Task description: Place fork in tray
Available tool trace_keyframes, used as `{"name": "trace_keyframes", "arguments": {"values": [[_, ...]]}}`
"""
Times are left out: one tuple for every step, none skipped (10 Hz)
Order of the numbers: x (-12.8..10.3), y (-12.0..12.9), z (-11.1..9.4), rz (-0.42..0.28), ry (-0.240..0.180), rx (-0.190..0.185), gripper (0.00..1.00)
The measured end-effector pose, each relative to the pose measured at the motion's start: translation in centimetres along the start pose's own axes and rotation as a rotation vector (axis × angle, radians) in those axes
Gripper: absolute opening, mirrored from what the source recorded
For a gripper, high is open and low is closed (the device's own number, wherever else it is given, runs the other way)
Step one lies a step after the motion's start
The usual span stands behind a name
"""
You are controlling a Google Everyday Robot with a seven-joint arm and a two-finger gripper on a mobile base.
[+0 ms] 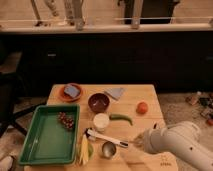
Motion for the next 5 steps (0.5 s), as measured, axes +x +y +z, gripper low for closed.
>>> {"name": "trace_keyframes", "arguments": {"values": [[-1.8, -0.2, 0.1, -0.038, 0.001, 0.0, 0.0], [-3.7, -0.4, 0.3, -0.076, -0.004, -0.001, 0.0], [-3.5, -0.4, 0.3, -0.076, 0.001, -0.001, 0.0], [-3.4, -0.3, 0.2, -0.074, 0.001, 0.0, 0.0], [-3.5, -0.4, 0.3, -0.075, 0.0, -0.001, 0.0]]}}
